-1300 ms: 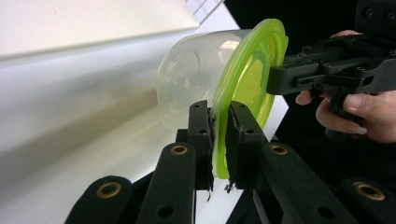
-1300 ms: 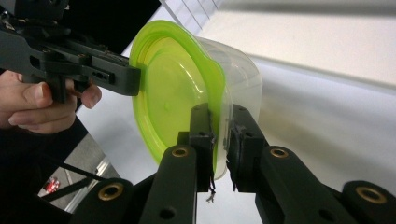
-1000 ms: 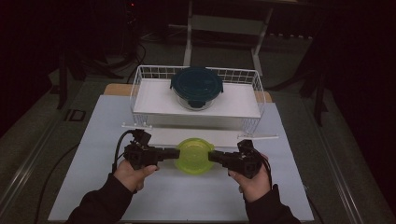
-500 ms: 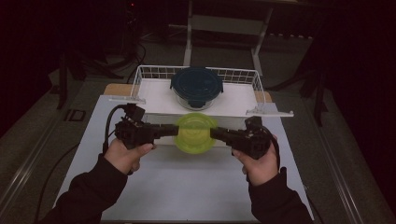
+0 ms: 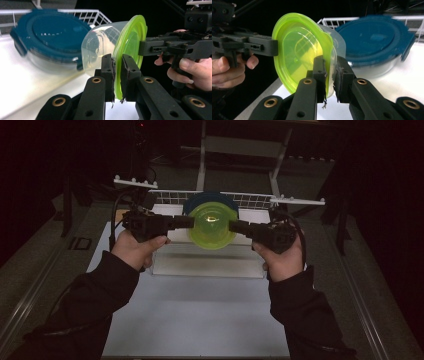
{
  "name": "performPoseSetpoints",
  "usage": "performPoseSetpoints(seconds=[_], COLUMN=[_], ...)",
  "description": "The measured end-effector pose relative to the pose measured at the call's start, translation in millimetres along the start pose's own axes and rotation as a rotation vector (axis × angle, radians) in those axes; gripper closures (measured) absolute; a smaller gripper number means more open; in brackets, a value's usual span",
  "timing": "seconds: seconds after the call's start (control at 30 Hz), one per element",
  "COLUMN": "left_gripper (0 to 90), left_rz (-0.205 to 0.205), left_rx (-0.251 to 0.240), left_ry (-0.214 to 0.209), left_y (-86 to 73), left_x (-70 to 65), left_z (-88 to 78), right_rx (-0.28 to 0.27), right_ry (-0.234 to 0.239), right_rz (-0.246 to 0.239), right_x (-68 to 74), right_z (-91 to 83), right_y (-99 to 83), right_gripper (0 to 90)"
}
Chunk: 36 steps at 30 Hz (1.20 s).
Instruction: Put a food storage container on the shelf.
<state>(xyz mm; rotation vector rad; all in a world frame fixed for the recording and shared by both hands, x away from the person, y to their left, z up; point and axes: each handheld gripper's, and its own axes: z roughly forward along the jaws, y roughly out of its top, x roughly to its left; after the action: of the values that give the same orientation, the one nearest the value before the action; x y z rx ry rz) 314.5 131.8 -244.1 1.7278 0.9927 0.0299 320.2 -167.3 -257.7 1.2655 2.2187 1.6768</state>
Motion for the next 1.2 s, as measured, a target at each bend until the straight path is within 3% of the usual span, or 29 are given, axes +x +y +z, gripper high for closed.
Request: performPoseSetpoints(seconds=[0.37,0.5,0.7,0.87,0.97,1.2], left_gripper=[81.2,81.2,81.0,80.4,77.3,70.3], left_rz=[-0.029,-0.056,-0.116,-0.153,-0.138,-0.185], left_rx=[0.013,0.014,0.014,0.019,0.008,-0.017], left_ry=[0.004,0.006,-0.031,-0.036,0.003,-0.024], left_y=[32.8,33.3,32.0,37.1,39.2,36.1], left_x=[17.3,26.1,42.1,49.7,50.9,67.1], left_z=[17.8,25.9,33.5,36.0,41.1,50.8], right_rx=[0.008,0.011,0.036,0.061,0.060,0.047], right_ry=[-0.026,-0.043,-0.032,-0.034,-0.058,-0.074], right_rz=[0.037,0.061,0.095,0.104,0.111,0.144], right_x=[-20.4,-28.7,-39.3,-41.4,-41.1,-47.6], right_z=[12.4,19.7,28.4,32.3,36.1,45.3], right_y=[31.0,33.7,35.8,43.5,48.9,55.7], right_gripper=[80.3,80.0,80.0,79.3,78.6,70.3])
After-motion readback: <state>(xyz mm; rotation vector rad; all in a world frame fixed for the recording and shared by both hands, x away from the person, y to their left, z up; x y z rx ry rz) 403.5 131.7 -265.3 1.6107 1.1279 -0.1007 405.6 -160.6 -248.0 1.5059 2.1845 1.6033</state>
